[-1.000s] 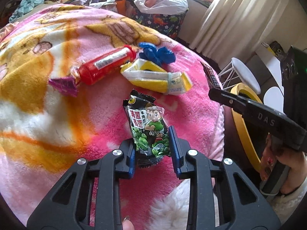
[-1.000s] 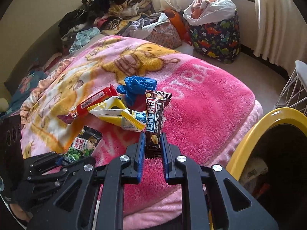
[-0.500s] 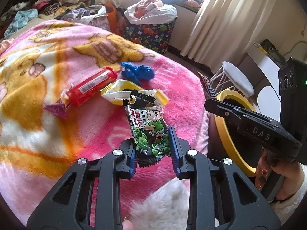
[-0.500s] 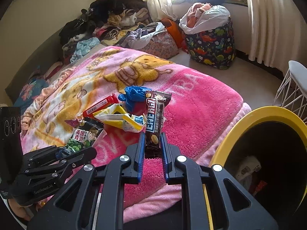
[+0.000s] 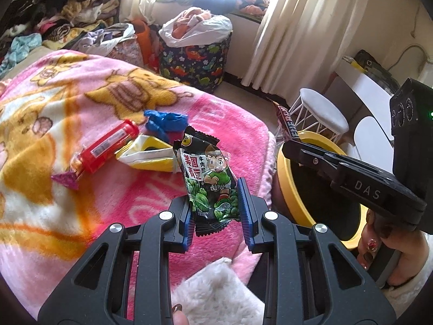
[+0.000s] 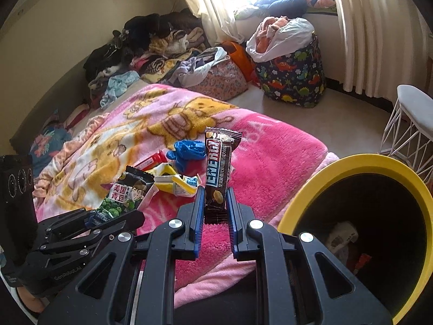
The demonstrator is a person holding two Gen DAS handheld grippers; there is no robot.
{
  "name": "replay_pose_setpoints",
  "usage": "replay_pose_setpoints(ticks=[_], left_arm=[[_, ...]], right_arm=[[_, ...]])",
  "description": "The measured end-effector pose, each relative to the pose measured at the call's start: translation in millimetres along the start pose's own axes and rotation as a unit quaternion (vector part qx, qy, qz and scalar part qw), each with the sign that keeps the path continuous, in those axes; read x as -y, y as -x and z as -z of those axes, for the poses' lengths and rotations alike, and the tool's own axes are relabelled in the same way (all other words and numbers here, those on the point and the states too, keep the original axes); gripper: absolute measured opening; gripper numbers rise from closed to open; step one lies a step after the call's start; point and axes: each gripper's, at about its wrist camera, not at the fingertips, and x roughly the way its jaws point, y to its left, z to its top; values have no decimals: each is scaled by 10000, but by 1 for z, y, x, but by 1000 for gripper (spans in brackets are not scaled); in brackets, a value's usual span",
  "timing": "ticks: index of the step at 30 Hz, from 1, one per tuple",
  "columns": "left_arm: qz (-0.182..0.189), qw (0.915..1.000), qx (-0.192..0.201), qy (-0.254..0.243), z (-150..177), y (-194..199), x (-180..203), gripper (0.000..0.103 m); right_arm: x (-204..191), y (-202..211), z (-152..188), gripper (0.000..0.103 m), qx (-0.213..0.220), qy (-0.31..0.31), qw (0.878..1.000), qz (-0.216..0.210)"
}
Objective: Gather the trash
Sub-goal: 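Carry the chocolate bar and green packet with both tools over the yellow bin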
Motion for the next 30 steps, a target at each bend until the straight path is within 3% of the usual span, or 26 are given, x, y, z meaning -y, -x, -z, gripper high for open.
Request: replay_pose_setpoints(ticks=[30], left_arm=[[246,9979,100,-585,-10,-4,59,21]], right_arm=[[49,57,13,15,502,-596,9968,188]])
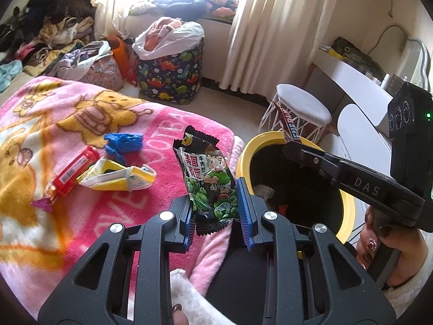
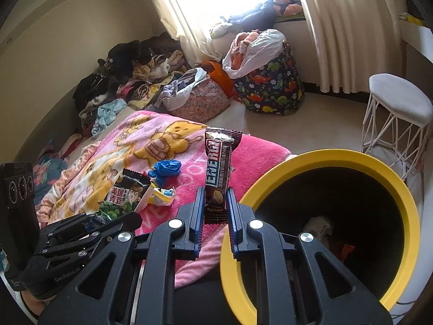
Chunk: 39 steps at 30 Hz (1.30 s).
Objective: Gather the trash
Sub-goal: 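Carry the chocolate bar and green packet with both tools over the yellow bin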
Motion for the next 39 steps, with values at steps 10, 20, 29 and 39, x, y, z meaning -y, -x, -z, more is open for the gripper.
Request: replay_pose_setpoints(ticks=[10,20,29,39], left_arm=[[134,9997,-19,-203,-4,-7,21,21],[239,9989,-29,-391,-7,-14,39,21],[344,9980,-36,-528,-5,-18,57,21],[496,9958,-133,-758,-3,-31,78,21]], right_arm=[[23,16,2,15,133,-225,9996,108],[42,28,10,15,221,-455,9984,255],[60,38,20,15,268,-625,9965,485],[82,45,32,15,263,-903,9928,737]])
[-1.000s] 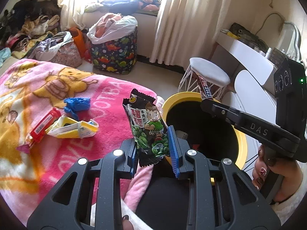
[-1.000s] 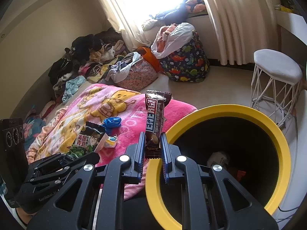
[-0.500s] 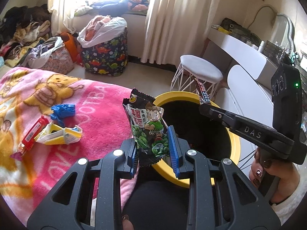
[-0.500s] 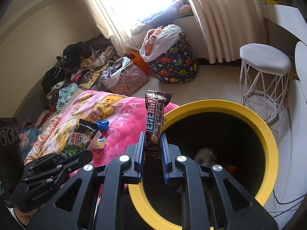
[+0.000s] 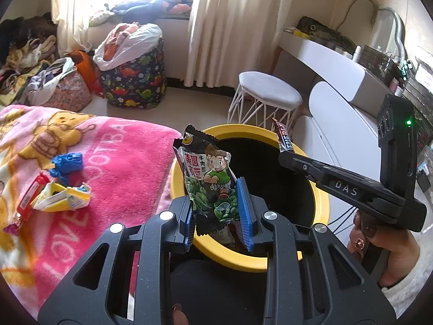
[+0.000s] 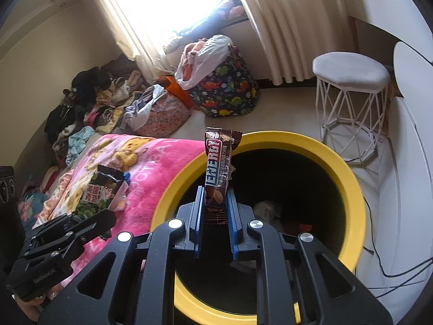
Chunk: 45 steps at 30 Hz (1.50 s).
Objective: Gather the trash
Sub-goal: 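Carry the chocolate bar and green packet with both tools over the yellow bin, then open both tools over the yellow bin to drop the bar and packet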
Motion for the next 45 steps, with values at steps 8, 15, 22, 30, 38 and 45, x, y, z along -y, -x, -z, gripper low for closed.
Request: replay_pose_setpoints(ticks=[8,15,22,30,38,45], left_arm=[[122,9997,-133,-138,2,-15,12,21],[201,9993,-252,-200,1,-31,16,21],[284,9986,-375,-233,0,-47,20,21],[451,9969,-614,-198,2,-69,17,21],[576,9952,-790,-48,1,-82,10,21],[551,9956,-764,-5,0,-79,8,33]], right_arm=[[14,-2,2,15,-35,-181,9997,164],[21,-5,6,15,-119,-272,9991,314],[30,-9,8,15,-205,-340,9983,426],[35,-17,13,16,-371,-354,9972,550],[36,-12,12,17,-341,-382,9967,627],[34,-7,11,30,-265,-424,9967,637]])
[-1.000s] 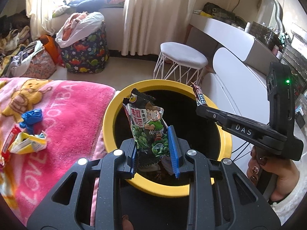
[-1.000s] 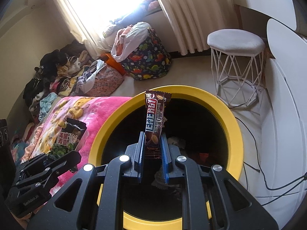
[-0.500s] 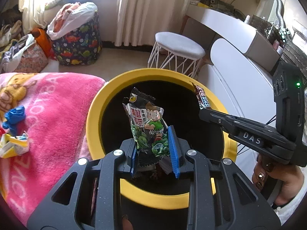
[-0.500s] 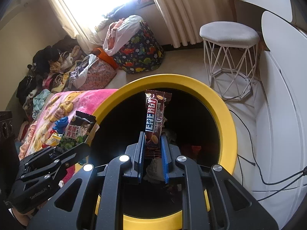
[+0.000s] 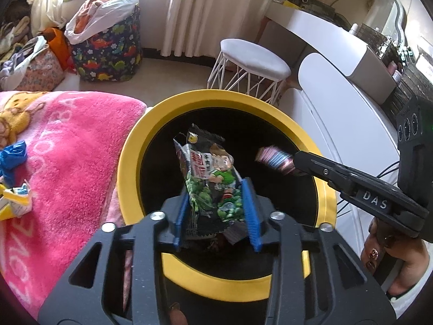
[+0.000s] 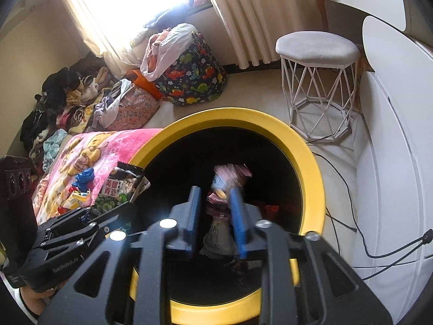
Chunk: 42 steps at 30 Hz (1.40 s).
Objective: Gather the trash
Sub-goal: 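Open both tools over the yellow bin to drop the bar and packet, then move both open tools back toward the trash on the blanket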
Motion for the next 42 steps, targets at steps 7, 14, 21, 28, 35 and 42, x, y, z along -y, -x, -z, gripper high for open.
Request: replay_pose_setpoints(ticks=[7,14,21,28,35,42], left_arm=[[-36,9997,212,108,0,15,-3,72],[-157,9984,538,117,-2,38,-4,92],[-333,9959,826,144,-1,63,-8,92],[-404,9944,952,235,4,79,-20,92],[-483,9926,1070,304,8,90,-30,92],[-591,9901,1204,421,11,101,-42,92]], right_arm=[[-2,10,-2,51,127,-21,9999,41],[-7,19,-3,64,265,1,9996,47],[-22,22,-6,72,353,166,9992,-7],[-38,19,-7,76,322,310,9990,-69],[-55,19,-7,76,309,530,9981,-98],[-69,19,-8,77,343,693,9969,-129]])
